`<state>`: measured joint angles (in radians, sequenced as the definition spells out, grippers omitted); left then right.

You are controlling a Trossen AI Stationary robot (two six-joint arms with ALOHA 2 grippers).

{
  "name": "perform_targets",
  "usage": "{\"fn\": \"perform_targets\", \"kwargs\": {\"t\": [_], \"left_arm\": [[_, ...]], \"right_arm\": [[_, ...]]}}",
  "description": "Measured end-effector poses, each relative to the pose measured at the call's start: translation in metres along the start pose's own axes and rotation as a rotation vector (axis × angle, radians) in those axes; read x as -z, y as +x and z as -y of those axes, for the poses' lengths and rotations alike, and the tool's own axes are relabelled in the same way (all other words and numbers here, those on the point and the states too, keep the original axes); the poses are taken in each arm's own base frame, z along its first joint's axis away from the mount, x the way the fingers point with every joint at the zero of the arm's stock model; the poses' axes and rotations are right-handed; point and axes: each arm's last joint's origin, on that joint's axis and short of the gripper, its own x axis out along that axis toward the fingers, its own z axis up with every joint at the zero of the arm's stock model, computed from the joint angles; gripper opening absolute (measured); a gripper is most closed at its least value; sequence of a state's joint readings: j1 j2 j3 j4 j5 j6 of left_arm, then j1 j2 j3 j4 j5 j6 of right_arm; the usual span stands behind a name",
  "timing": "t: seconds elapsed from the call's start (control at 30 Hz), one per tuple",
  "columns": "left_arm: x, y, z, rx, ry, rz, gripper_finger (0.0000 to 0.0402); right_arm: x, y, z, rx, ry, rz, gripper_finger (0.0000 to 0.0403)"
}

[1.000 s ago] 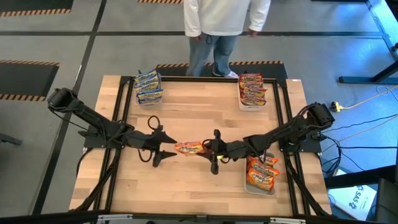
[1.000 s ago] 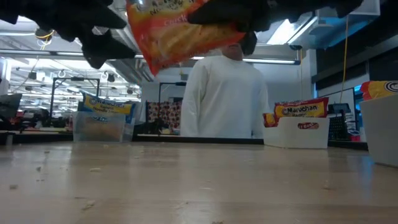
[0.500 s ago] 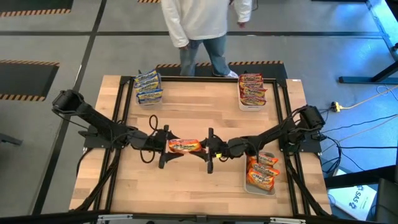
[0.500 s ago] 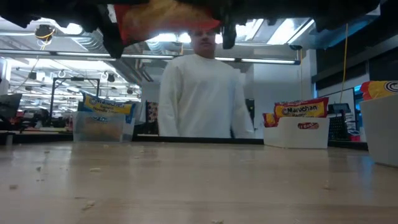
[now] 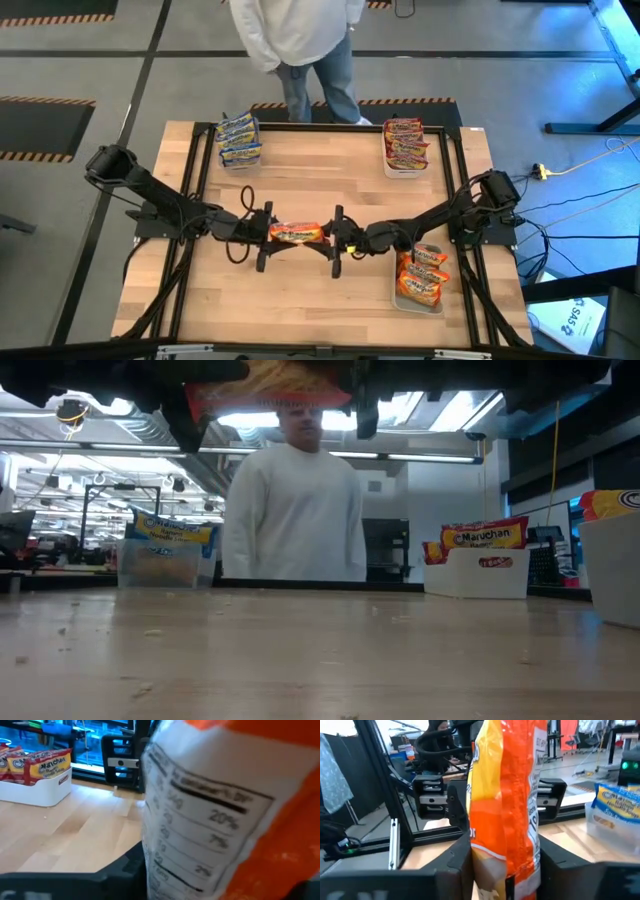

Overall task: Sort Maruchan noodles
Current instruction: Put the orange noodle pack into the gray bin

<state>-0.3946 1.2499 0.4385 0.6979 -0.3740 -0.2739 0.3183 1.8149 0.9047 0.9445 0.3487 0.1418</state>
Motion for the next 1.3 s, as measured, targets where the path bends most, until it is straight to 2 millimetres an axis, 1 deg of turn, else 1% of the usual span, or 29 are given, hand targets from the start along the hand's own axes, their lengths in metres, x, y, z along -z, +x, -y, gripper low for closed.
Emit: {"fn": "perform_targets", "kwargs": {"t": [0.07,0.13,0.37,0.5,0.63,0.73,0.87,1.03,1.2,1.3], "left_arm": [[0.000,0.000,0.000,0.003,0.012,-0.002,0.0131],[0.000,0.000,0.000,0.000,0.021,0.000,0.0124],[0.003,0.000,-0.001,-0.014,0.038,-0.032,0.0122],[0.005,-0.004,-0.003,-0.036,0.053,-0.084,0.0122],[0.006,-0.010,-0.005,-0.049,0.069,-0.135,0.0122],[0.010,-0.012,-0.007,-0.061,0.077,-0.193,0.0122],[0.019,-0.015,-0.010,-0.088,0.081,-0.287,0.0122],[0.031,-0.014,-0.009,-0.081,0.094,-0.362,0.0122],[0.039,-0.011,-0.007,-0.071,0.098,-0.399,0.0122],[0.038,-0.006,-0.005,-0.069,0.102,-0.401,0.0122]], "right_arm": [[0.000,0.000,0.000,0.004,0.036,-0.001,0.0131],[0.000,0.000,0.000,0.007,0.036,0.000,0.0144],[-0.002,-0.002,-0.001,0.006,-0.018,-0.014,0.0218],[-0.005,-0.007,0.001,0.032,-0.059,-0.121,0.0260],[-0.011,-0.016,0.004,0.057,-0.073,-0.226,0.0289],[-0.011,-0.021,0.006,0.072,-0.063,-0.293,0.0299],[-0.009,-0.025,0.008,0.086,-0.074,-0.355,0.0299],[-0.009,-0.025,0.008,0.082,-0.074,-0.368,0.0296],[-0.029,-0.014,0.001,0.051,-0.084,-0.324,0.0296],[-0.038,-0.004,-0.003,0.038,-0.116,-0.353,0.0296]]}}
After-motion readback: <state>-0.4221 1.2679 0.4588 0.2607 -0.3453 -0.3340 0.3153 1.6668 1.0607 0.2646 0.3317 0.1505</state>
